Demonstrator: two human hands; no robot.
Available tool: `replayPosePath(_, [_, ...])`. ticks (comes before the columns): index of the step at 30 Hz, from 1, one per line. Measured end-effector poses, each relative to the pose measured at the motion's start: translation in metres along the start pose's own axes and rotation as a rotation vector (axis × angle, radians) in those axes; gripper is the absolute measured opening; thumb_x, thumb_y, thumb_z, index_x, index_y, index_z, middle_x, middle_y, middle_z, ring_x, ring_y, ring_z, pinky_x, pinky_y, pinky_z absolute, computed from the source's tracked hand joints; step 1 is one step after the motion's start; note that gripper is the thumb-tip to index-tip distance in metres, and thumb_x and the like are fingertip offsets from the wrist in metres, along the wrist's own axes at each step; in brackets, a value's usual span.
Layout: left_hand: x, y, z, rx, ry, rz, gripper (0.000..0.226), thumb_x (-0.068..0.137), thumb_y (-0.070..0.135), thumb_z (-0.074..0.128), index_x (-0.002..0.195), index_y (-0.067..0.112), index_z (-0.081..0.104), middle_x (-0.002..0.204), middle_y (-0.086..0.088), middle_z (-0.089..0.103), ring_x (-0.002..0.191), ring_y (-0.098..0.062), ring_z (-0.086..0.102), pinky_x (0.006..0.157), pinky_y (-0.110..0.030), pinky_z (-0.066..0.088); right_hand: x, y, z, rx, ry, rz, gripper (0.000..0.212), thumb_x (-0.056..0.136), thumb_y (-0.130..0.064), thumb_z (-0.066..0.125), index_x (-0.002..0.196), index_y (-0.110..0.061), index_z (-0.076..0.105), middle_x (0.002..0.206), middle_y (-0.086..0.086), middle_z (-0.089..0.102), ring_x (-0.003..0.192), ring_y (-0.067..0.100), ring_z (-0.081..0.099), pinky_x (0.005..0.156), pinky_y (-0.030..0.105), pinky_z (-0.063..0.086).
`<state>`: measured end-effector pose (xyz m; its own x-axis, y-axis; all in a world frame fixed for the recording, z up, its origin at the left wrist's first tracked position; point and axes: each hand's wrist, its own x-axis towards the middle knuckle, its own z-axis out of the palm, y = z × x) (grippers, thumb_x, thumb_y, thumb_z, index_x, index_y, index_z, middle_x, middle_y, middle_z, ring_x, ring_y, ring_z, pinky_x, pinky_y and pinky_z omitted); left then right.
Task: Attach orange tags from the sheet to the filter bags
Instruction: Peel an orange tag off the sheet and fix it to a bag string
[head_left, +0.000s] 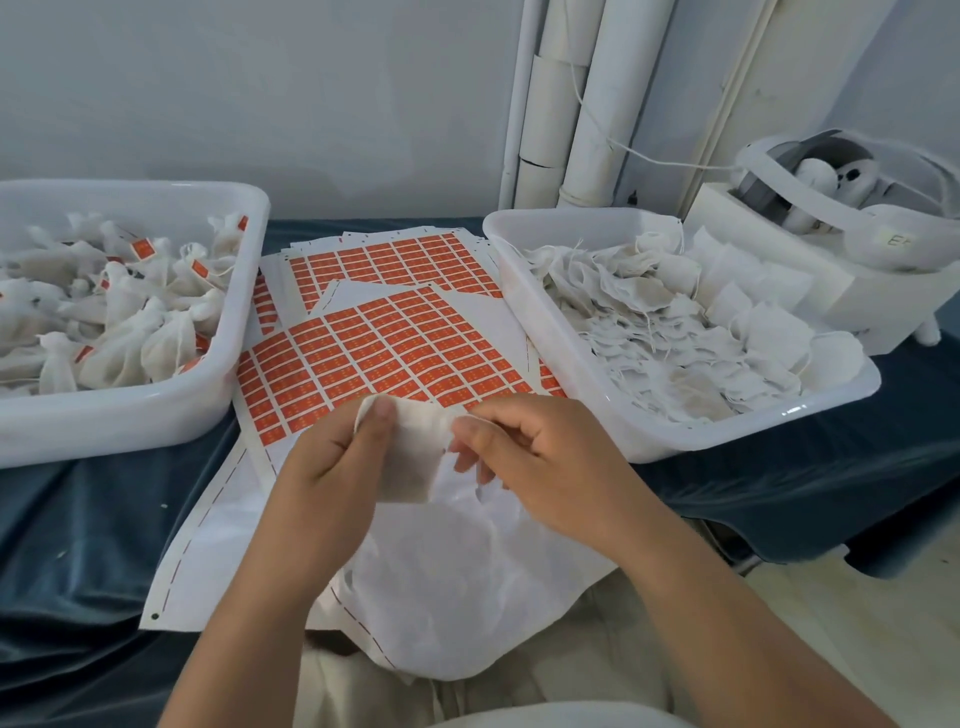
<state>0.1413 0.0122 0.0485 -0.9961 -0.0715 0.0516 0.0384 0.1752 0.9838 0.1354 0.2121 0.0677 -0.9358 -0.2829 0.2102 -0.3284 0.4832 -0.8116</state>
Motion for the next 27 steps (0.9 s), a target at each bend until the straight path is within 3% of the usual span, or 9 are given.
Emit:
replayPosePath(3, [0.005, -0.003, -0.008, 0.039, 0.026, -0.024, 0.061, 0.082, 0.072, 0.034, 0.097, 0.027, 0.071, 0.094, 0.012, 0.070, 0.092, -0.009, 0.066, 0.083, -0.034, 0.051, -0.001, -0.002, -0.004, 0.079, 0.002, 0.013, 0.033, 0.111, -0.037, 0.047, 0.087, -0.025, 0.067, 0.079, -0.008, 0.074, 0.068, 0.010, 0.069, 0.064, 0.014, 0.050])
replayPosePath(5, [0.005, -0.002, -0.011, 0.081, -0.015, 0.020, 0.058, 0.085, 0.070, 0.034, 0.089, 0.024, 0.069, 0.086, 0.009, 0.070, 0.085, -0.008, 0.068, 0.075, -0.032, 0.052, 0.000, -0.003, -0.002, 0.141, 0.015, 0.037, 0.029, 0.111, -0.040, 0.045, 0.098, -0.027, 0.067, 0.091, -0.008, 0.074, 0.081, 0.009, 0.071, 0.069, 0.018, 0.052])
replayPosePath(7, [0.005, -0.001, -0.010, 0.129, -0.082, 0.070, 0.045, 0.089, 0.064, 0.037, 0.087, 0.031, 0.067, 0.085, 0.008, 0.070, 0.081, -0.011, 0.070, 0.070, -0.031, 0.059, 0.000, -0.004, 0.006, 0.182, -0.019, 0.105, 0.028, 0.103, -0.059, 0.048, 0.120, -0.042, 0.062, 0.114, -0.021, 0.070, 0.103, 0.001, 0.069, 0.080, 0.021, 0.056])
replayPosePath(9, [0.003, 0.001, -0.004, 0.169, -0.139, 0.134, 0.033, 0.093, 0.057, 0.039, 0.087, 0.039, 0.066, 0.083, 0.006, 0.070, 0.079, -0.015, 0.071, 0.066, -0.029, 0.063, -0.001, -0.004, 0.016, 0.147, -0.078, 0.145, 0.038, 0.095, -0.068, 0.056, 0.126, -0.047, 0.060, 0.117, -0.028, 0.068, 0.108, -0.006, 0.067, 0.086, 0.022, 0.057])
replayPosePath(13, [-0.001, 0.004, 0.004, 0.182, -0.106, 0.202, 0.028, 0.093, 0.057, 0.037, 0.094, 0.048, 0.063, 0.086, 0.014, 0.068, 0.085, -0.010, 0.067, 0.066, -0.024, 0.059, -0.003, -0.005, 0.022, 0.074, -0.031, 0.122, 0.019, 0.102, -0.042, 0.064, 0.101, -0.026, 0.075, 0.085, -0.017, 0.075, 0.076, 0.003, 0.073, 0.071, 0.017, 0.058])
replayPosePath(18, [0.001, 0.002, 0.005, 0.131, -0.092, 0.138, 0.032, 0.107, 0.040, 0.041, 0.094, 0.047, 0.068, 0.087, 0.014, 0.070, 0.085, -0.011, 0.068, 0.072, -0.038, 0.064, -0.003, -0.006, 0.012, -0.021, -0.076, 0.070, 0.030, 0.107, -0.043, 0.055, 0.080, -0.034, 0.066, 0.071, -0.013, 0.068, 0.065, 0.000, 0.064, 0.066, 0.009, 0.045])
replayPosePath(22, [-0.001, 0.006, 0.005, 0.051, -0.195, 0.129, 0.026, 0.094, 0.066, 0.055, 0.085, 0.049, 0.073, 0.081, 0.012, 0.070, 0.082, -0.008, 0.070, 0.060, -0.016, 0.056, -0.001, -0.004, 0.010, 0.230, -0.139, 0.215, 0.039, 0.104, -0.042, 0.055, 0.068, -0.029, 0.063, 0.058, -0.009, 0.056, 0.053, 0.002, 0.052, 0.056, 0.014, 0.043])
replayPosePath(24, [-0.001, 0.006, 0.005, 0.052, -0.194, 0.129, 0.026, 0.083, 0.068, 0.059, 0.075, 0.047, 0.074, 0.074, 0.008, 0.068, 0.075, -0.011, 0.069, 0.057, -0.013, 0.053, 0.001, -0.002, 0.007, 0.452, -0.157, 0.275, 0.039, 0.099, -0.036, 0.056, 0.062, -0.025, 0.055, 0.054, -0.005, 0.047, 0.048, 0.010, 0.041, 0.054, 0.021, 0.039])
replayPosePath(27, [0.002, 0.002, 0.005, 0.108, -0.146, 0.064, 0.038, 0.080, 0.072, 0.046, 0.079, 0.044, 0.071, 0.078, 0.008, 0.068, 0.076, -0.006, 0.066, 0.055, -0.015, 0.052, 0.003, 0.005, 0.006, 0.825, -0.128, 0.270, 0.037, 0.094, -0.022, 0.054, 0.060, -0.017, 0.042, 0.051, -0.001, 0.035, 0.045, 0.015, 0.024, 0.049, 0.023, 0.033])
